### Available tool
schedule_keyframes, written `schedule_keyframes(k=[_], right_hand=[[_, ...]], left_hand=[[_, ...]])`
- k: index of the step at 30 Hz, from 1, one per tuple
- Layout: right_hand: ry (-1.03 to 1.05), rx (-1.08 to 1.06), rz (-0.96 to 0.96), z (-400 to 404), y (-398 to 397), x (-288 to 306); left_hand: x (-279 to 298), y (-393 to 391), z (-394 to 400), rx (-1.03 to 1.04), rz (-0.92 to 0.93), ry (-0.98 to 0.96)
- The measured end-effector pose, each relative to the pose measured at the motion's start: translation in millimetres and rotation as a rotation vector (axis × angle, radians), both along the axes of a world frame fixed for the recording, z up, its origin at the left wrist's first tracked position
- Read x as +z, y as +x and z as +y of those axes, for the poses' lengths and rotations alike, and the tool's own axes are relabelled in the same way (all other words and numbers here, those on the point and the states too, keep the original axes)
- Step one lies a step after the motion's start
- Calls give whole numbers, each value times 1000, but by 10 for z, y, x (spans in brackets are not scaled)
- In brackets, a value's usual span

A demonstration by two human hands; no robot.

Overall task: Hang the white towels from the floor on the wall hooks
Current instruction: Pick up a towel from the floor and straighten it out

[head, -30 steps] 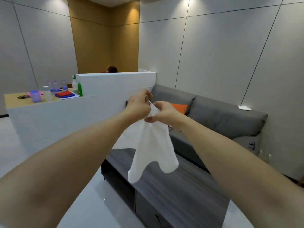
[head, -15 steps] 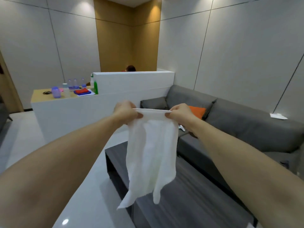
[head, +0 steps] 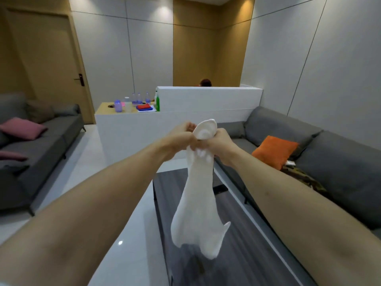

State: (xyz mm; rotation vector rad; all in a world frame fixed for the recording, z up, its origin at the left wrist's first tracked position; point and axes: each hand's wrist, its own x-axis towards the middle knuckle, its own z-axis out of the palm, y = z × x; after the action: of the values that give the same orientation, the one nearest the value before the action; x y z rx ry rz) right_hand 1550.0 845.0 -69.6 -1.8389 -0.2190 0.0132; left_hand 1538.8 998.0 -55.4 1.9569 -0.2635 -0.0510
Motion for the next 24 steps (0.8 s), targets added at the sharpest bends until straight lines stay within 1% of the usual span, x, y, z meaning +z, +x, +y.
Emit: schedule_keyframes(k=[3, 4, 6, 9, 11, 13, 15, 16, 20, 24], right_hand=[[110, 46, 32, -136, 57, 98], [136, 72, 40, -182, 98, 138], [154, 103, 43, -263, 170, 212], [110, 77, 40, -490, 345, 266], [15, 18, 26, -673, 506, 230], [-98, -72, 26, -827, 730, 139], [-125, -119, 23, -894, 992, 38], [-154, -131, 5, -906, 1113, -12], [-529, -198, -99, -752, 1752, -145], [-719, -286, -138, -465, 2432, -110]], left_hand=[[-216, 15, 20, -114, 67, 140], [-283, 31, 19, -117, 103, 187], [-380, 99, 13, -59, 160, 230], [-408, 263, 43, -27, 203, 278], [-409, 395, 143, -39, 188, 394], [-443, 578, 290, -8, 163, 554], [-489, 819, 456, 60, 140, 743], [-511, 941, 539, 93, 130, 808], [-537, 1604, 906, 252, 14, 910], [-474, 2284, 1189, 378, -108, 988]])
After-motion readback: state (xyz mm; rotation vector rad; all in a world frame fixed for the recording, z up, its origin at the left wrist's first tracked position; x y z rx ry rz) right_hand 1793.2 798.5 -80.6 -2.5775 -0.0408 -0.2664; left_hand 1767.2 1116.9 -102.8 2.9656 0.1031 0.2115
